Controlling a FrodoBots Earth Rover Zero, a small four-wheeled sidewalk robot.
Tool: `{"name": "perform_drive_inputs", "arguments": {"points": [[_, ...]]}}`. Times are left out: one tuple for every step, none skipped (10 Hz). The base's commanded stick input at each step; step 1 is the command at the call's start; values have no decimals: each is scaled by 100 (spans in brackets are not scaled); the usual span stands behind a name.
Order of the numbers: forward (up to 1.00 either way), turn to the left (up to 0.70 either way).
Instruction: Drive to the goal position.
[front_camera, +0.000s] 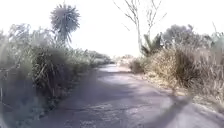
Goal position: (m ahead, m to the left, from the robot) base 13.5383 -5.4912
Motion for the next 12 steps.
{"name": "perform_drive_inputs", "arguments": {"points": [[45, 0], [45, 0], [45, 0], [45, 0], [45, 0], [45, 0], [45, 0], [45, 0], [45, 0], [45, 0], [45, 0], [45, 0]]}}
